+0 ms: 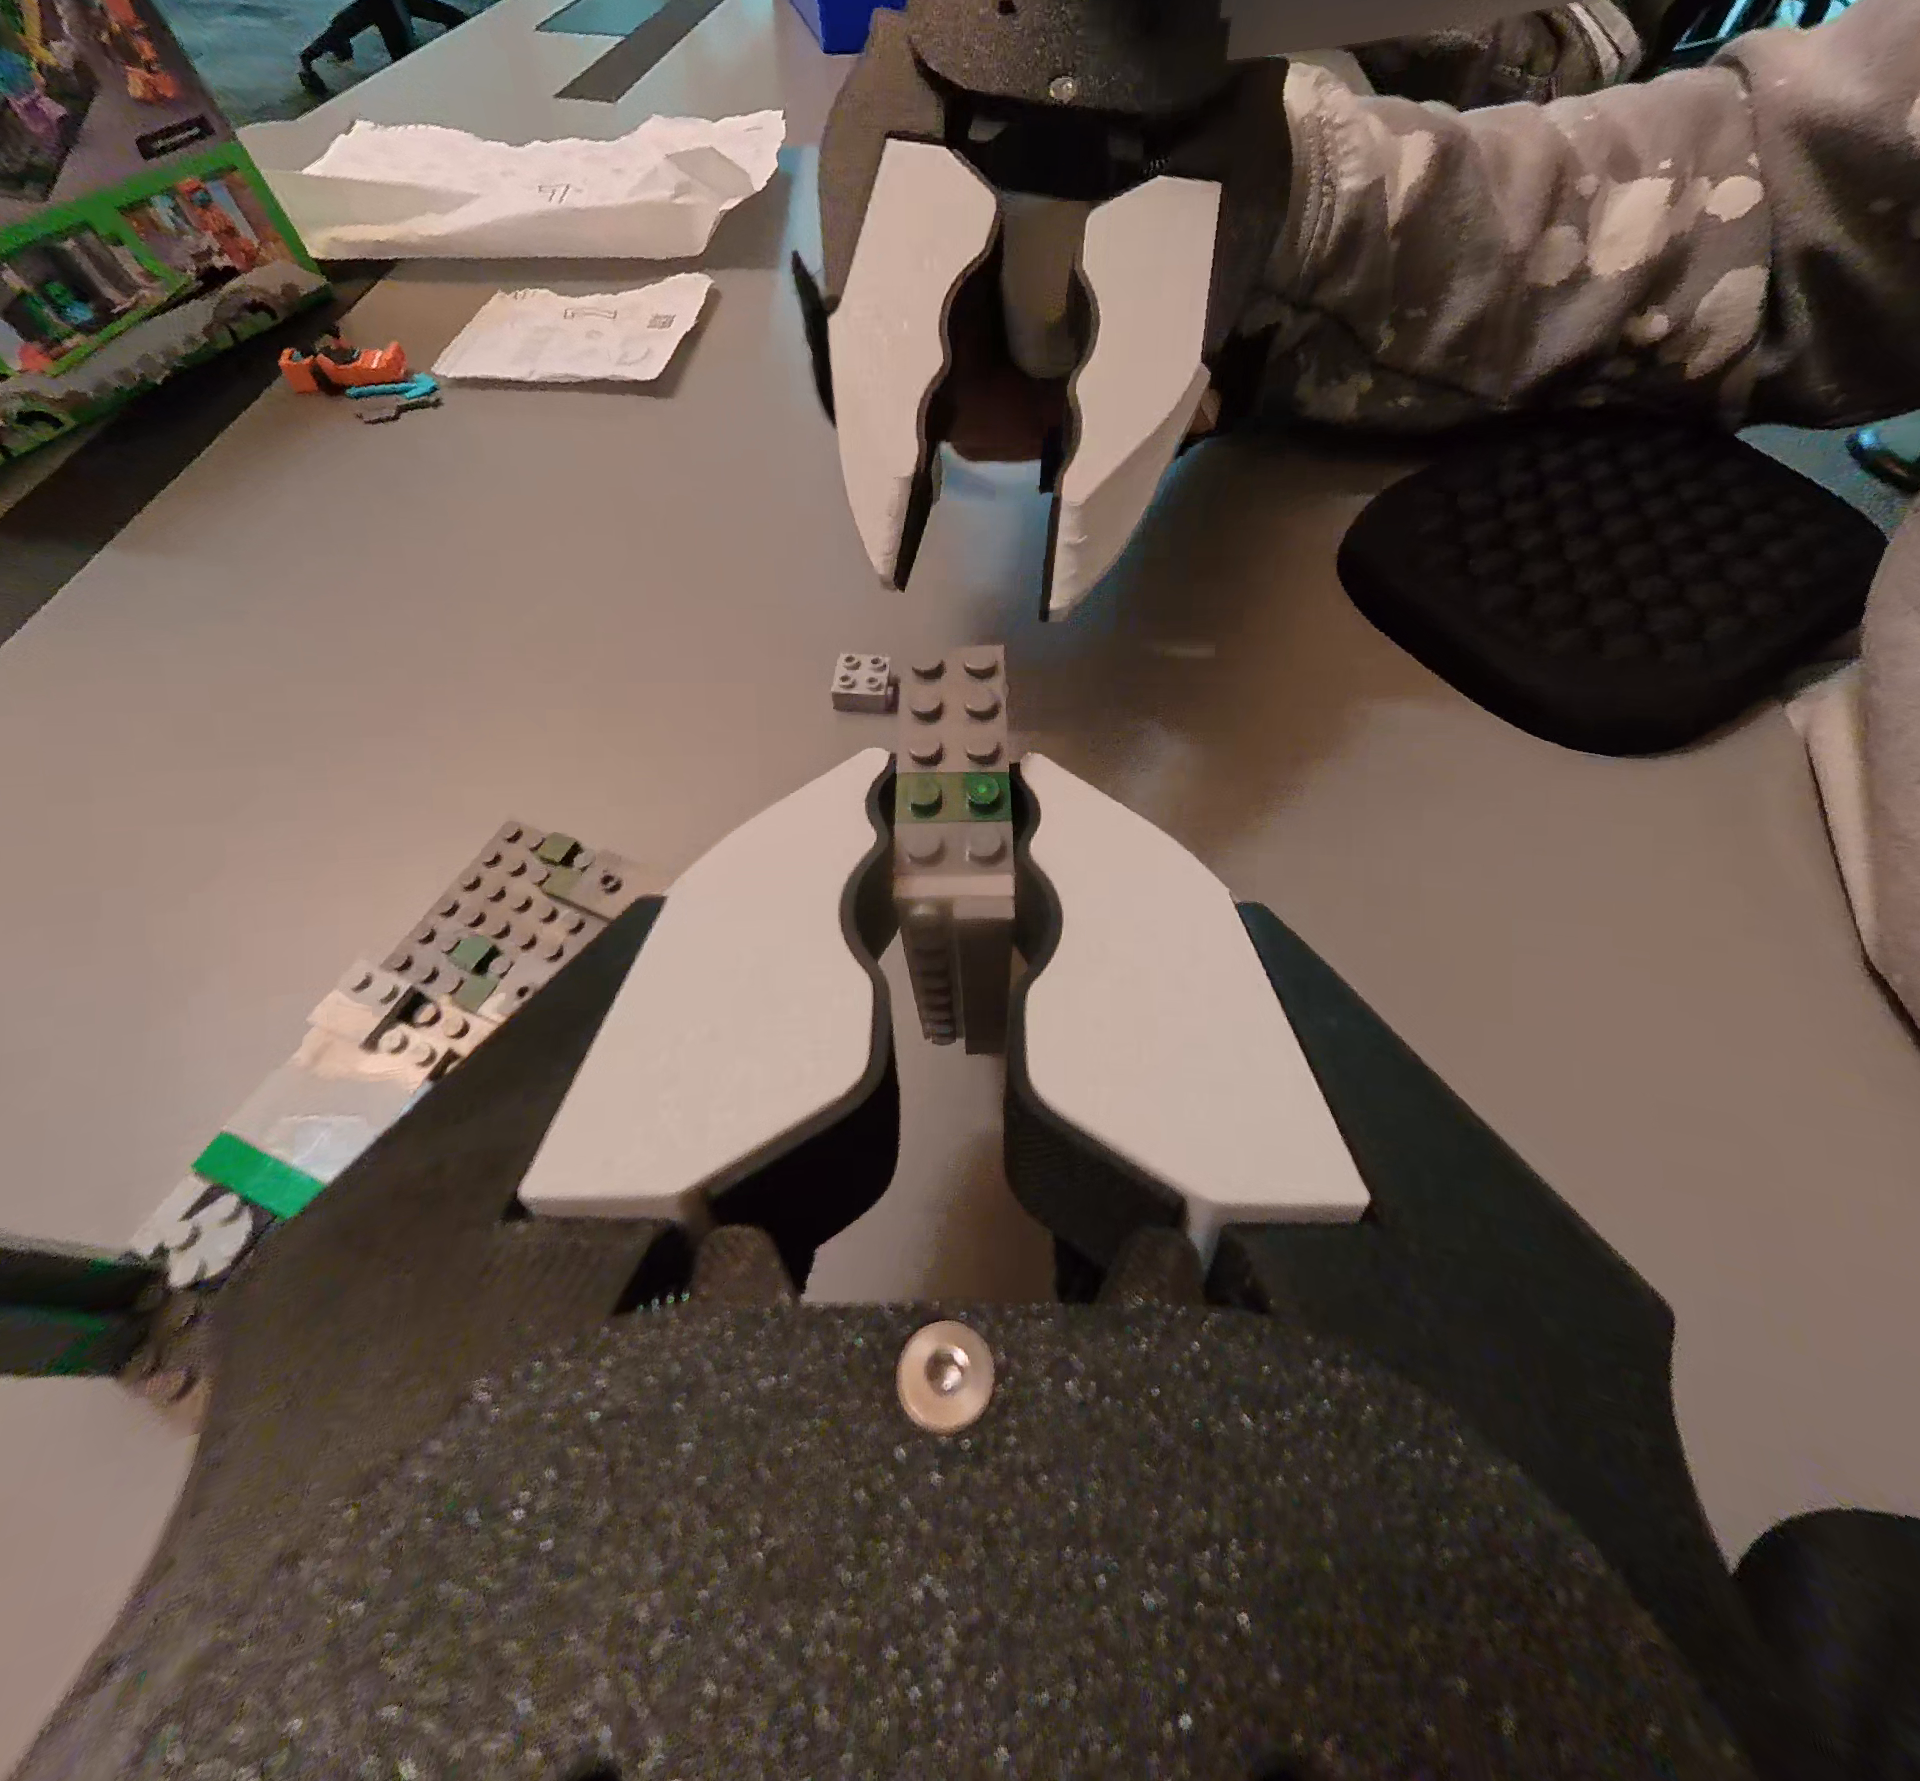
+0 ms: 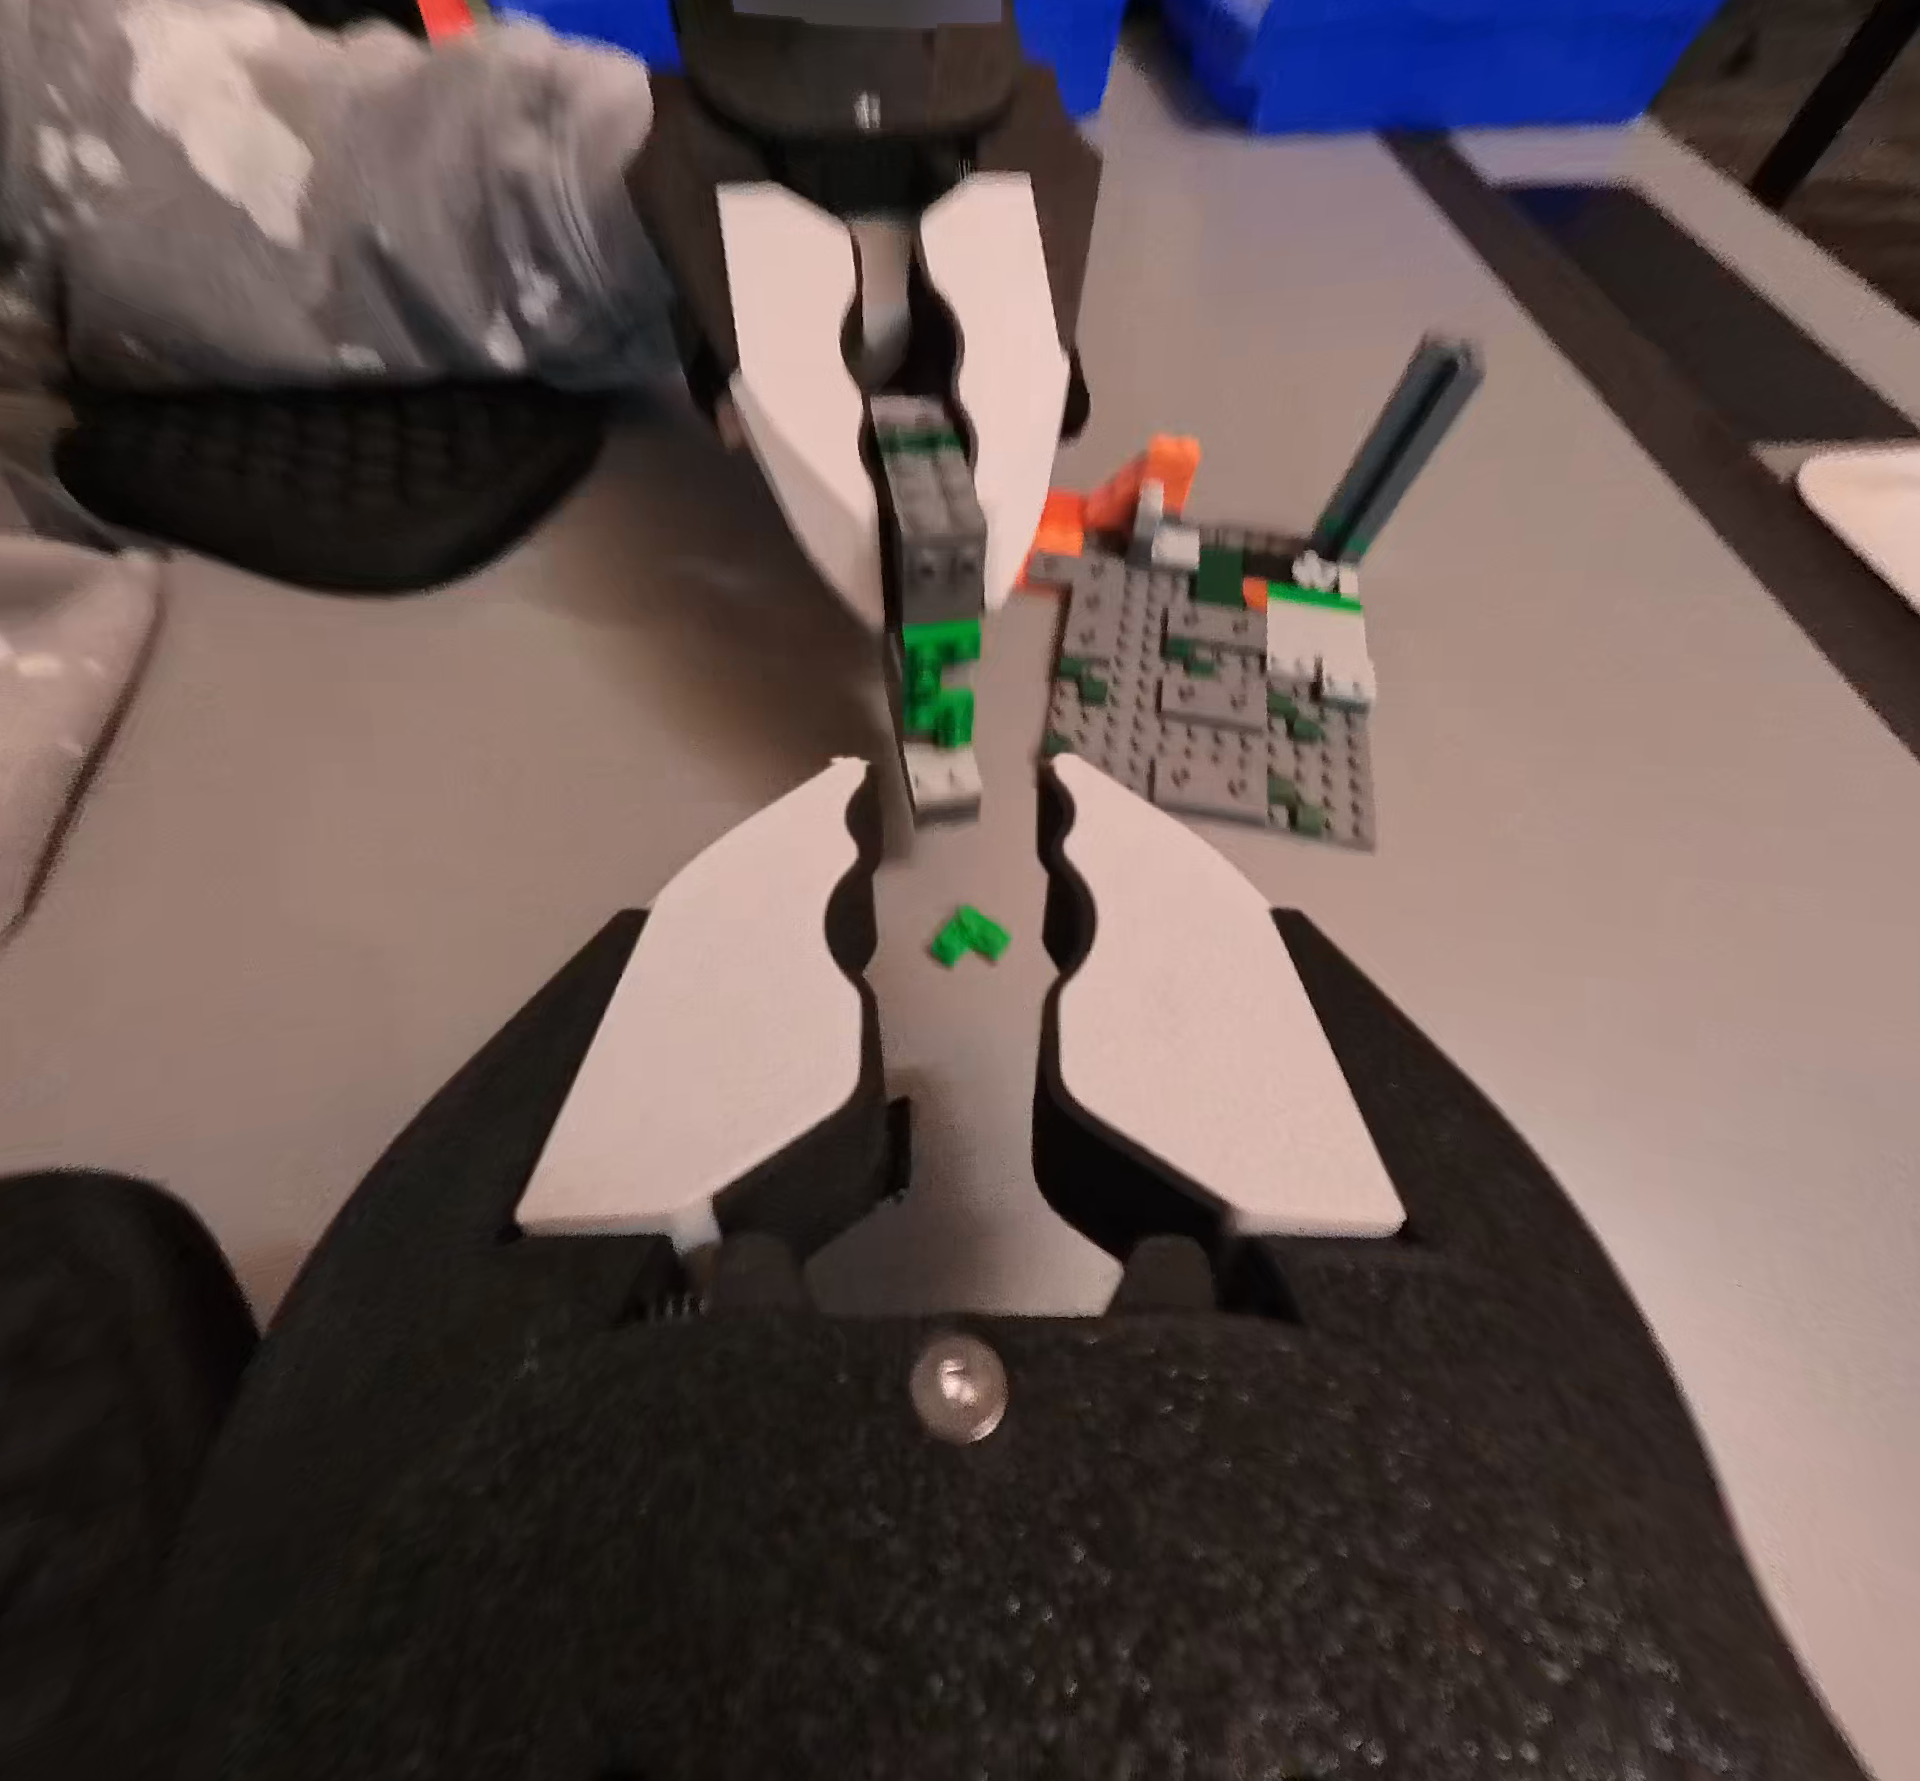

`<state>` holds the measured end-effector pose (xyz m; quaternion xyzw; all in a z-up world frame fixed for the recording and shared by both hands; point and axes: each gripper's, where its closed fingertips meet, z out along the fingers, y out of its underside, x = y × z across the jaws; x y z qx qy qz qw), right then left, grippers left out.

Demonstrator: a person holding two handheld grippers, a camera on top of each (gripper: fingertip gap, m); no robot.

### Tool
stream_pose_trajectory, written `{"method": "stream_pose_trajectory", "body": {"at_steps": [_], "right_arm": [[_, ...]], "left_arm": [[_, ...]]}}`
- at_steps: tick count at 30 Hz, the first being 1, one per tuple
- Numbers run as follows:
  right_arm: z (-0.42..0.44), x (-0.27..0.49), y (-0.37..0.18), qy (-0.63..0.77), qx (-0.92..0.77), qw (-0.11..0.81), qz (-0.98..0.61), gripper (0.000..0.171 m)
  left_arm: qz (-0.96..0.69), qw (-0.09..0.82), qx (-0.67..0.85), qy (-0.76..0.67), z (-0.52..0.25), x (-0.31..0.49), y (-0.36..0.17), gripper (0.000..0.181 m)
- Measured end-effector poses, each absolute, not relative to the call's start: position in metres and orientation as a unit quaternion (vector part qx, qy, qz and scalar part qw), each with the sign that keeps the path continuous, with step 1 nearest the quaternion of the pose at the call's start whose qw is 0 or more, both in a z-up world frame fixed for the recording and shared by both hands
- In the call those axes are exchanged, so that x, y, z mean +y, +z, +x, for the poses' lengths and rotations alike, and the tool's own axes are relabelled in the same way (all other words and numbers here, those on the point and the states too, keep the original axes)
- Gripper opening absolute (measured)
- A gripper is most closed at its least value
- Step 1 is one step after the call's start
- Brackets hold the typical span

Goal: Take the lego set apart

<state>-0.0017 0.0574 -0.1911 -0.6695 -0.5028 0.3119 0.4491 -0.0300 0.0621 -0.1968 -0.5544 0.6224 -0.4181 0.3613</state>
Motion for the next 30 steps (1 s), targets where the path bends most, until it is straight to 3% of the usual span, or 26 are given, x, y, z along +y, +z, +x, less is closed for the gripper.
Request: {"method": "stream_pose_trajectory", "body": {"at_steps": [10, 16, 25, 30], "right_arm": [[-0.03, 0.045, -0.179, 0.353, -0.497, 0.474, -0.635, 0.027], [-0.032, 0.043, -0.179, 0.351, -0.503, 0.474, -0.631, 0.017], [-0.028, 0.041, -0.177, 0.446, -0.457, 0.416, -0.647, 0.016], [-0.029, 0.038, -0.171, 0.5, -0.429, 0.391, -0.643, 0.016]], "left_arm": [[-0.537, 0.353, 0.651, -0.404, -0.021, 0.045, -0.202, 0.018], [-0.531, 0.35, 0.667, -0.387, -0.018, 0.04, -0.205, 0.018], [-0.506, 0.396, 0.706, -0.298, -0.016, 0.042, -0.204, 0.019], [-0.508, 0.378, 0.692, -0.346, -0.017, 0.036, -0.198, 0.02]]}}
